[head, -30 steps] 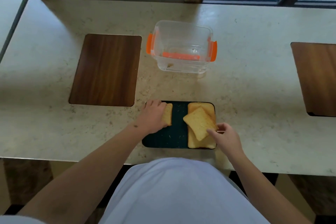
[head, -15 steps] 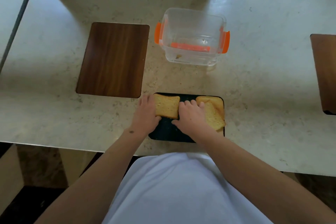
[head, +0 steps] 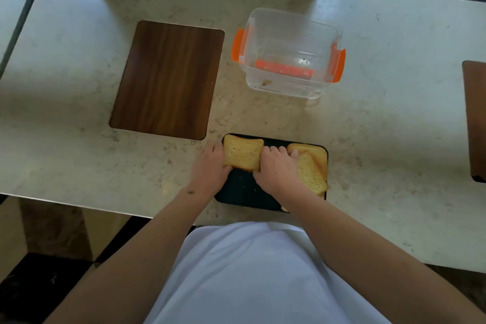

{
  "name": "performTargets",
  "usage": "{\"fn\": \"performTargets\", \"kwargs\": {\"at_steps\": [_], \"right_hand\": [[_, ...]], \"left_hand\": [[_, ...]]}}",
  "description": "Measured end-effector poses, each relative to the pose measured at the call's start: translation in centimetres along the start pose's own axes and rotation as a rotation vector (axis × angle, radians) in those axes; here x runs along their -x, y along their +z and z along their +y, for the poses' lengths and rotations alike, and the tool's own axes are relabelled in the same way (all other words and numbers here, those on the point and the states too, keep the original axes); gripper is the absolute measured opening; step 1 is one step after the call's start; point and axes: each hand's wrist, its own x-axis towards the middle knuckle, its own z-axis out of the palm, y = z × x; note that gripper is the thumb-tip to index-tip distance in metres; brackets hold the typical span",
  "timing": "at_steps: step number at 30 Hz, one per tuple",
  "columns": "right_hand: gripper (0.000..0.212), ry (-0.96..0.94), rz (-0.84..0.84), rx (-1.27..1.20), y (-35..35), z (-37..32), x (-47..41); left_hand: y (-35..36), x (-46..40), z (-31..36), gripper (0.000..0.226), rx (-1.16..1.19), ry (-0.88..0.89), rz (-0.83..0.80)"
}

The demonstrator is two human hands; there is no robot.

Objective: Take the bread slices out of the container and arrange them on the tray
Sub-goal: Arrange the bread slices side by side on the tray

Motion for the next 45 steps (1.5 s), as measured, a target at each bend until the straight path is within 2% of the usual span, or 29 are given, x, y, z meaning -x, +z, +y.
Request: {"fn": "performTargets", "kwargs": {"at_steps": [5, 9, 11, 13, 16, 18, 25, 29, 33, 37, 42, 45], "right_hand": [[0.034, 0.004, 0.014, -0.014, 0.1, 0.2, -0.2], [0.045, -0.009, 0.05, -0.068, -0.4, 1.0, 0.5], [0.046, 0.048, 0.143, -0.191, -0.9, 2.5, 1.6], [0.039, 0.178, 0.222, -0.331, -1.1, 5.1, 3.0], [0.034, 0.352, 0.175, -0.421, -0.8, 8.8, 5.3], [0.036, 0.378, 0.091, -0.408, -0.2, 10.0, 6.5], [0.042, 0.419, 0.006, -0.637, 0.4, 10.5, 6.8], [0.032, 0.388, 0.056, -0.749, 0.5, 10.0, 6.5], [0.028, 0.25, 0.052, -0.846, 0.2, 8.6, 6.1], [0.033, 0.17, -0.067, -0.844, 0.3, 5.5, 5.1], [0.042, 0.412, -0.338, -1.263, 1.0, 2.2, 5.0], [0.038, 0.605, -0.369, -1.507, 1.3, 1.4, 5.2]], "left_hand": [[0.1, -0.2, 0.1, 0.057, 0.032, -0.022, 0.009], [-0.1, -0.1, 0.4, 0.061, -0.052, -0.035, -0.003], [-0.2, 0.3, 1.2, 0.056, -0.048, -0.011, 0.049], [-0.2, 1.1, 2.6, 0.05, 0.085, -0.003, 0.038], [0.8, 2.2, 5.3, 0.043, 0.237, 0.008, -0.213], [1.7, 2.2, 6.7, 0.047, 0.256, -0.009, -0.381], [3.1, 1.1, 9.9, 0.051, 0.616, -0.344, -0.633], [2.8, 1.4, 9.4, 0.049, 0.782, -0.412, -0.605], [1.9, 2.6, 7.4, 0.06, 0.958, -0.461, -0.62], [0.7, 4.0, 4.1, 0.044, 1.011, -0.499, -0.611], [0.7, 6.4, 0.4, 0.023, 1.179, -0.615, -0.523], [1.3, 6.9, -1.2, 0.025, 1.218, -0.656, -0.425]]}}
